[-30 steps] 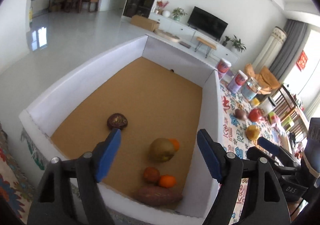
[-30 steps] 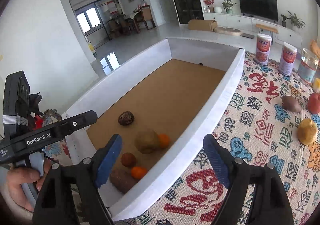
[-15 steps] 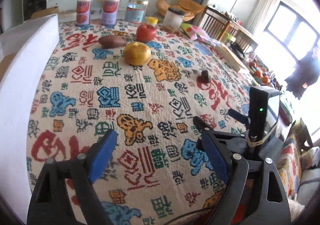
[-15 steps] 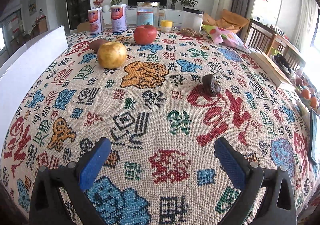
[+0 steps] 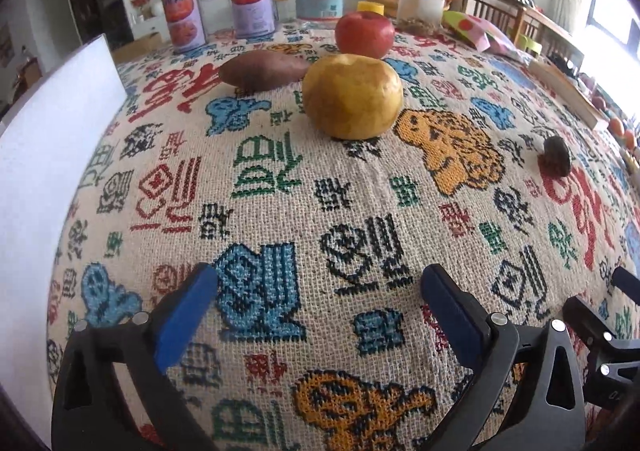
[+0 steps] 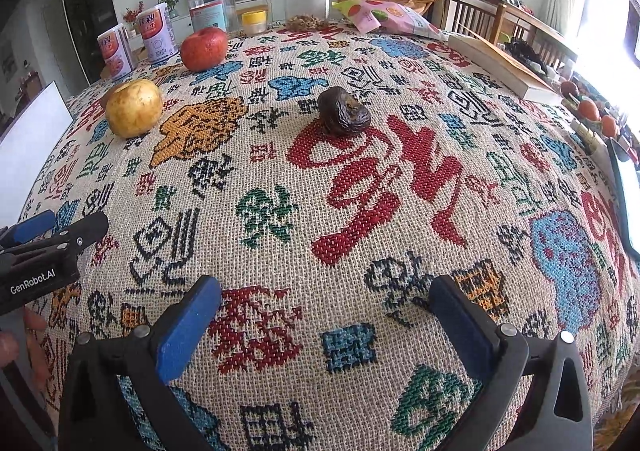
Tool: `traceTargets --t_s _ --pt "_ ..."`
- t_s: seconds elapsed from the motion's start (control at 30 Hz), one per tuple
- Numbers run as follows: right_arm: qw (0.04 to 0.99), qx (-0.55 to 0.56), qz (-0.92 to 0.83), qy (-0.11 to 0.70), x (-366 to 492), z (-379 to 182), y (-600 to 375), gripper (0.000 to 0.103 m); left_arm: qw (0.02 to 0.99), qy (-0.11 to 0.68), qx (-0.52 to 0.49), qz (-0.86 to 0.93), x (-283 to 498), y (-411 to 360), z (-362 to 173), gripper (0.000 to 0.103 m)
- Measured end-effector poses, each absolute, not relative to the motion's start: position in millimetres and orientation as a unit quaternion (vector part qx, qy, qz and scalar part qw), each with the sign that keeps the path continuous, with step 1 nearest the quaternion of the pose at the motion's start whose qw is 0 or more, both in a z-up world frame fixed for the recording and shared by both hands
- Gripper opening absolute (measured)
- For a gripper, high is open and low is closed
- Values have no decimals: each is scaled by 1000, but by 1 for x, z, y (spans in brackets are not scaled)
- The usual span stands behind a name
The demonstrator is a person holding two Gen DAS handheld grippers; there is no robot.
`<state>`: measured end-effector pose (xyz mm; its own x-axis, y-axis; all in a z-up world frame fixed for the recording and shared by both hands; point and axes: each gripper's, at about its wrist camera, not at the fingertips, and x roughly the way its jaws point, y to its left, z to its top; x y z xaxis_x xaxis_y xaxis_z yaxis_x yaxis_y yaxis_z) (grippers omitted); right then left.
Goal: Organize fruits
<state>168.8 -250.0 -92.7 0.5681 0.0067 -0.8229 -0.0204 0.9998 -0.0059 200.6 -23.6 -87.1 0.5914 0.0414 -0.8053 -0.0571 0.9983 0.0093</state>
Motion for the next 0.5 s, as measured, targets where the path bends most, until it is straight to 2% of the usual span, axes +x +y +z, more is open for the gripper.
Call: traceTargets --t_s 0.5 --pt "886 -6 8 464 169 -93 -251 103 892 451 -11 26 201 -23 -88 103"
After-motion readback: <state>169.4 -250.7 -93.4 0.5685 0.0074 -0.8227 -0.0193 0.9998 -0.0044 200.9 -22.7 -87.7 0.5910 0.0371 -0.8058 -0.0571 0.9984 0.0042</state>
